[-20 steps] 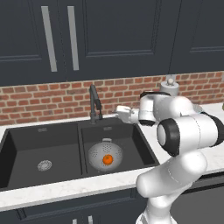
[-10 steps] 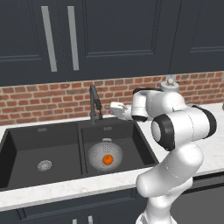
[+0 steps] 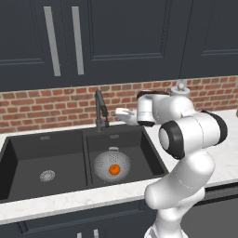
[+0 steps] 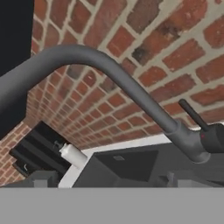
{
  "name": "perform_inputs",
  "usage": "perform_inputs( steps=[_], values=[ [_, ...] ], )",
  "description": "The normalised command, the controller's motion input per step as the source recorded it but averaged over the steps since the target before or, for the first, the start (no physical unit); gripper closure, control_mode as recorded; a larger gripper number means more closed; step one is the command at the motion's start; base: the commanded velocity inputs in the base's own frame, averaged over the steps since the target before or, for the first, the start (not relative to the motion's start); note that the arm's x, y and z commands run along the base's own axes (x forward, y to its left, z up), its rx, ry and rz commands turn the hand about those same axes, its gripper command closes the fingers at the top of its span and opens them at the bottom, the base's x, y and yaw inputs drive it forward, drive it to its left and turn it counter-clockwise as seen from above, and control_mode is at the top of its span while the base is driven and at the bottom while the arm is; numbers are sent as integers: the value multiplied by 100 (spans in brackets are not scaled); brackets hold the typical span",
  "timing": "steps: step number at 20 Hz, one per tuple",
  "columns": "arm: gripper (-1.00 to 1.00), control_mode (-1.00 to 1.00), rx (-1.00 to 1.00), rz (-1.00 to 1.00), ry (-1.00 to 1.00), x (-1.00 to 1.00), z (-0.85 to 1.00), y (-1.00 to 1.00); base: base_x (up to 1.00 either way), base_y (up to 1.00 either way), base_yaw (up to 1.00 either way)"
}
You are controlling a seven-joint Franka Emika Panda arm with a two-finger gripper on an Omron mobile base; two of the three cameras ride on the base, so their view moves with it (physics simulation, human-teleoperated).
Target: Put the colander in the sink, put the orange in the colander, and turn on the sink faucet and pour water over the colander.
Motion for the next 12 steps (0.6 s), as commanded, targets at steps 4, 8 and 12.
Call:
perform_inputs(
  steps=[4, 8, 12],
  values=[
    [-100, -100, -12, -3, 0, 8, -3, 0, 0, 0, 0],
    [-100, -100, -8, -3, 0, 21, -7, 0, 0, 0, 0],
    [-100, -100, -3, -3, 0, 28, -10, 0, 0, 0, 0]
  ],
)
